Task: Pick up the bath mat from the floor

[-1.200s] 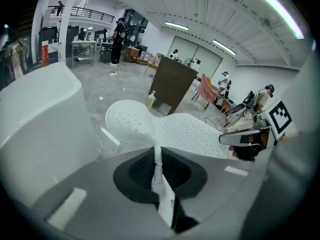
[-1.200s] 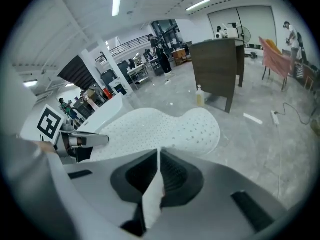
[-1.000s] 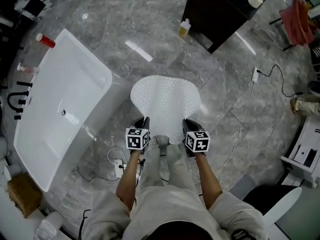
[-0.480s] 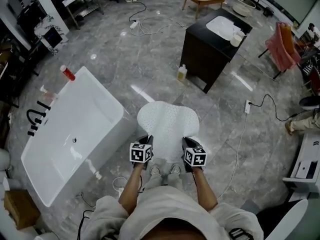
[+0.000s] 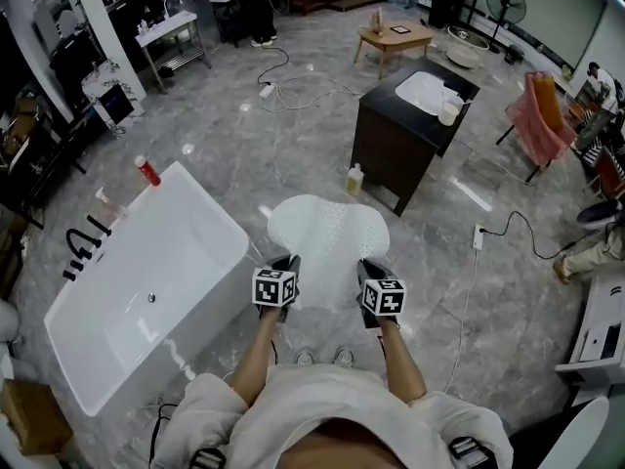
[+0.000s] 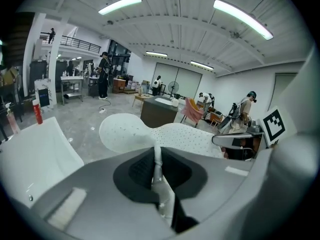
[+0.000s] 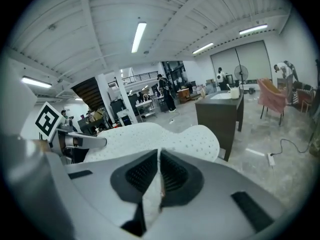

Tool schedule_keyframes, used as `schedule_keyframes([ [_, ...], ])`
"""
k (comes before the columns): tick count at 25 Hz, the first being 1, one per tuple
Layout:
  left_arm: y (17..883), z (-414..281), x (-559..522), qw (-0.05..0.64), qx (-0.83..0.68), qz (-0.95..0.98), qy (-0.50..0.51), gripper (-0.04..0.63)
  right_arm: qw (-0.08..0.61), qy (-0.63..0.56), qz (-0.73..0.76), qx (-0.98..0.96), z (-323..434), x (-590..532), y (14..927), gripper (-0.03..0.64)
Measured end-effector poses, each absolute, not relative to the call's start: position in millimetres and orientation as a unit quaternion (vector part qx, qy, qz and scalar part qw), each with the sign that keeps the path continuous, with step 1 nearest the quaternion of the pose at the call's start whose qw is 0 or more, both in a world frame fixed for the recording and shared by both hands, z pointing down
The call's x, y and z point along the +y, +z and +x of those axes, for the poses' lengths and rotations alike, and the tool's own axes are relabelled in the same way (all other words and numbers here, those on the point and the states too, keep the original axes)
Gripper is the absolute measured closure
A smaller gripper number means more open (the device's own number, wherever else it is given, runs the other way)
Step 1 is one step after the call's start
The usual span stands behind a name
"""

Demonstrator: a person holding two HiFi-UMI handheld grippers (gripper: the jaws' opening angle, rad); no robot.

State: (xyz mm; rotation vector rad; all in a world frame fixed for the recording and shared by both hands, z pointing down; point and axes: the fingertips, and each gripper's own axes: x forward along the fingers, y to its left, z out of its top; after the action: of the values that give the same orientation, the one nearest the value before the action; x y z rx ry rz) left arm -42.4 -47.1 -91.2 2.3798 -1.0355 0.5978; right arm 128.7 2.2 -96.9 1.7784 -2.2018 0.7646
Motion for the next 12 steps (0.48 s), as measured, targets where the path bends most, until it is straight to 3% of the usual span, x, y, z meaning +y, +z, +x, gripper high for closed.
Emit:
schedule_keyframes([
  [12, -123, -39, -63, 0.213, -0.388, 0.877, 0.187, 0.568, 0.091, 0.224, 0.599, -0.764, 127, -15, -127, 0.589],
])
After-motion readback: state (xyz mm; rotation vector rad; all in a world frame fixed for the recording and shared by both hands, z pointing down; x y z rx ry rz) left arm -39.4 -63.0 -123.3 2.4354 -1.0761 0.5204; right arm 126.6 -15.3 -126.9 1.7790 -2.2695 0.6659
